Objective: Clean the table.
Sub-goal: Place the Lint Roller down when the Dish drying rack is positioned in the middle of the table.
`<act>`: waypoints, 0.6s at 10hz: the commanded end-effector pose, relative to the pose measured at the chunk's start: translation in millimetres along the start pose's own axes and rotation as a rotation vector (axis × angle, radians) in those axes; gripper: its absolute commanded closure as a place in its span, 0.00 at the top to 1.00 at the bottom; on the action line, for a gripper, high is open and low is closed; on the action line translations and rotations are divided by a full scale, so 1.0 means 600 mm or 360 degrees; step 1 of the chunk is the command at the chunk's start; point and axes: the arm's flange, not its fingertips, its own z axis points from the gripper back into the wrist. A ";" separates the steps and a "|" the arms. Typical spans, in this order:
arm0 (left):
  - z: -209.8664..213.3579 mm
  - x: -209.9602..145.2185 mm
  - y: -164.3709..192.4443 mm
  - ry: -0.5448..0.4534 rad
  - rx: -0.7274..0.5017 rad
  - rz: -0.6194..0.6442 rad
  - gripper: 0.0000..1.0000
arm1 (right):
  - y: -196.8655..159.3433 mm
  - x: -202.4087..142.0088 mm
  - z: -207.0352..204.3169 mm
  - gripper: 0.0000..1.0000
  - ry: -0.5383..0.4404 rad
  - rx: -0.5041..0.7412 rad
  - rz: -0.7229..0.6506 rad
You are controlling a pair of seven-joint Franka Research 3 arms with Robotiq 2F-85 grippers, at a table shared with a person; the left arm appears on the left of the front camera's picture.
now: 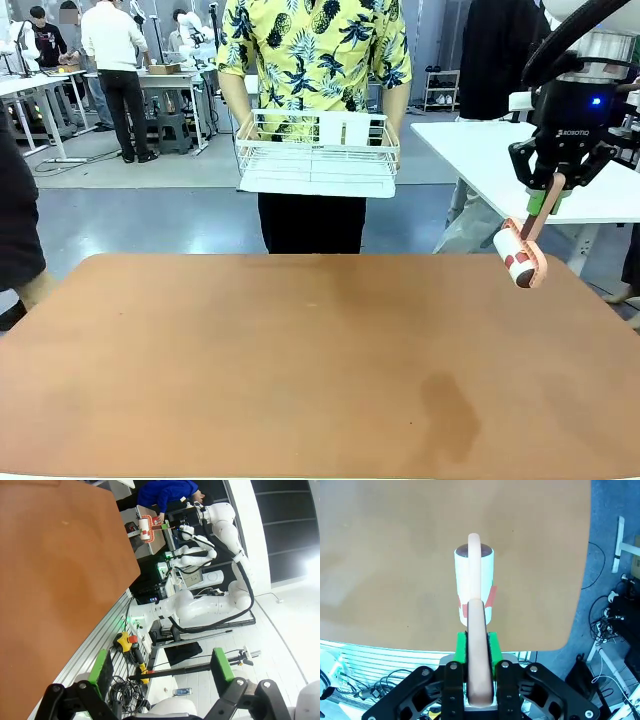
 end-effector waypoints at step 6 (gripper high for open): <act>0.003 -0.001 -0.002 -0.0008 -0.0002 -0.0009 1.00 | 0.005 -0.005 0.004 0.21 -0.0004 0.0019 -0.0024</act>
